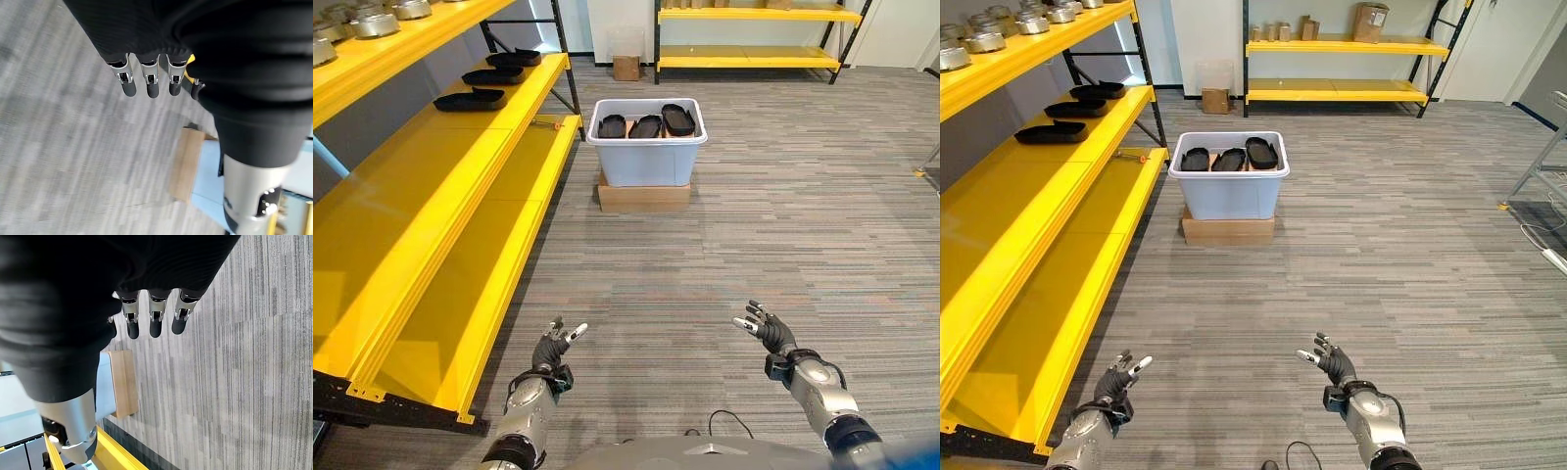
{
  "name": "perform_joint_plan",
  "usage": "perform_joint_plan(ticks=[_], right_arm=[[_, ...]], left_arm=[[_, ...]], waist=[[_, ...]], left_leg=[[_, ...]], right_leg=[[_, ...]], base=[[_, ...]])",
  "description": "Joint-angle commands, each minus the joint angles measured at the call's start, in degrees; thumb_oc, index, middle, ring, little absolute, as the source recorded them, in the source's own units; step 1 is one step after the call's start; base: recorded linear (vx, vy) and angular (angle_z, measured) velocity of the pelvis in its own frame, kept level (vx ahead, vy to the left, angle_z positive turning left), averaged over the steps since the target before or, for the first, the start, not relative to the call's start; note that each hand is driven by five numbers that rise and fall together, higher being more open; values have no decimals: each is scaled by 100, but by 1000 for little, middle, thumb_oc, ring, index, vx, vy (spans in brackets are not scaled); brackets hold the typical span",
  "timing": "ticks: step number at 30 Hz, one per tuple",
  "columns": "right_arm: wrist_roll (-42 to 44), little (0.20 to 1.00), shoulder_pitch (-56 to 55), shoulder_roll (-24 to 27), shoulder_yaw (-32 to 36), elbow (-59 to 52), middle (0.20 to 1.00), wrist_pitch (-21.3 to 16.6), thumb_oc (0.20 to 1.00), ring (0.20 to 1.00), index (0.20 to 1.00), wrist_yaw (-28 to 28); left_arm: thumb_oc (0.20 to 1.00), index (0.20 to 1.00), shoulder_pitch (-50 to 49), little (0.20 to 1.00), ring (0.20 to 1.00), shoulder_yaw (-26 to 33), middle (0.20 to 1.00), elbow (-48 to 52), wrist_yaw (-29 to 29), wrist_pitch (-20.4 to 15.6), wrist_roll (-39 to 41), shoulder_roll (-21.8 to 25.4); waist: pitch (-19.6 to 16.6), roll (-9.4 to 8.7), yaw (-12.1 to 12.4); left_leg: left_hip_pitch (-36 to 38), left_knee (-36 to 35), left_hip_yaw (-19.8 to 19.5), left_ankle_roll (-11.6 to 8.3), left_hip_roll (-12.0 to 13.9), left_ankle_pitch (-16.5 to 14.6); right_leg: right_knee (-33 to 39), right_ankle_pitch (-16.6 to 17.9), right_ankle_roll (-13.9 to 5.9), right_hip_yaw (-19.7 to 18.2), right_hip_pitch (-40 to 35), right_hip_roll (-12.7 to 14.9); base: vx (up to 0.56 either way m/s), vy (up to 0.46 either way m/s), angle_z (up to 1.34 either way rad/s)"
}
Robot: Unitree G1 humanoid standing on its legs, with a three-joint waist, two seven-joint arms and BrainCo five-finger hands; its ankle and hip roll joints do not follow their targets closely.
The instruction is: Move parts from the plastic box to the shelf.
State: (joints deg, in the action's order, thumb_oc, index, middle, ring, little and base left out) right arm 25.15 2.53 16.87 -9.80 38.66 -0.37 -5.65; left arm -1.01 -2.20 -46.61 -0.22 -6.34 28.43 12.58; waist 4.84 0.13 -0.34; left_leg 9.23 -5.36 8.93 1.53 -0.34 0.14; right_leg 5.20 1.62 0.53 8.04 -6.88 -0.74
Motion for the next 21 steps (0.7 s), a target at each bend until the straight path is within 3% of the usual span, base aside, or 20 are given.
perform_joint_plan(ticks=[1,4,6,7,8,10,13,14,15,18,21], right_arm=[[-16,1000,431,53,-98,-49,1000,-146,1000,1000,1000,-39],[11,1000,493,28,-71,-116,1000,-201,1000,1000,1000,31],[74,1000,614,-14,-83,-154,1000,-209,1000,1000,1000,119],[89,1000,615,-21,-88,-164,1000,-217,1000,1000,1000,132],[144,1000,592,-31,-76,-190,1000,-258,1000,1000,1000,196],[172,1000,591,-15,-60,-178,1000,-301,1000,1000,1000,163],[178,1000,502,29,-20,-316,1000,-304,1000,1000,1000,113],[176,1000,454,32,-5,-357,1000,-318,1000,1000,1000,111],[178,1000,390,28,32,-276,1000,-450,1000,1000,1000,115],[37,1000,328,42,128,-177,1000,-566,1000,1000,1000,103],[26,1000,258,29,136,-187,1000,-570,1000,1000,1000,223]], left_arm=[[1000,1000,337,1000,1000,-200,1000,-232,-139,-126,-100,235],[1000,1000,392,1000,1000,-247,1000,-218,-182,-92,-278,329],[1000,1000,462,1000,1000,-265,1000,-255,-237,-85,-321,389],[1000,1000,479,1000,1000,-290,1000,-257,-254,-82,-310,402],[1000,1000,487,1000,1000,-360,1000,-252,-303,-73,-415,411],[1000,1000,458,1000,1000,-388,1000,-256,-324,-106,-476,401],[1000,1000,409,1000,1000,-455,1000,-209,-371,-83,-510,379],[1000,1000,390,1000,1000,-484,1000,-191,-370,-82,-514,369],[1000,1000,350,1000,1000,-566,1000,-197,-406,-116,-507,344],[1000,1000,269,1000,1000,-634,1000,-284,-498,-232,-610,305],[1000,1000,163,1000,1000,-657,1000,-323,-591,-319,-690,242]], waist=[[-76,-182,9],[78,-159,38],[191,-109,56],[229,-92,49],[323,-28,23],[352,-13,0],[389,-139,-153],[393,-189,-198],[408,-262,-236],[454,-245,-262],[457,-274,-262]], left_leg=[[-62,36,141,185,-249,-145],[-73,37,116,338,-329,-136],[-132,83,67,448,-365,-132],[-126,91,25,478,-387,-142],[-91,101,-82,518,-424,-191],[-32,79,-128,502,-446,-226],[153,51,-338,469,-595,-353],[228,45,-431,455,-653,-401],[376,36,-657,439,-755,-494],[549,36,-875,417,-758,-575],[661,42,-935,428,-789,-651]], right_leg=[[-473,61,-409,195,-1,386],[-1197,110,-507,271,329,508],[-2132,225,-621,317,716,610],[-2493,313,-644,320,862,677],[-3335,652,-708,314,1381,729],[-3427,763,-744,351,1619,716],[-2513,954,-849,282,1875,413],[-2106,1091,-893,263,1921,351],[-1219,1443,-966,277,2083,328],[-435,1601,-975,249,2281,297],[-287,1572,-923,268,2164,259]], base=[[17,221,1],[-24,221,-4],[-21,186,0],[38,236,-3],[44,176,-1],[69,107,6],[163,-22,10],[379,-91,39],[374,-92,51],[357,-77,35],[349,-50,32]])
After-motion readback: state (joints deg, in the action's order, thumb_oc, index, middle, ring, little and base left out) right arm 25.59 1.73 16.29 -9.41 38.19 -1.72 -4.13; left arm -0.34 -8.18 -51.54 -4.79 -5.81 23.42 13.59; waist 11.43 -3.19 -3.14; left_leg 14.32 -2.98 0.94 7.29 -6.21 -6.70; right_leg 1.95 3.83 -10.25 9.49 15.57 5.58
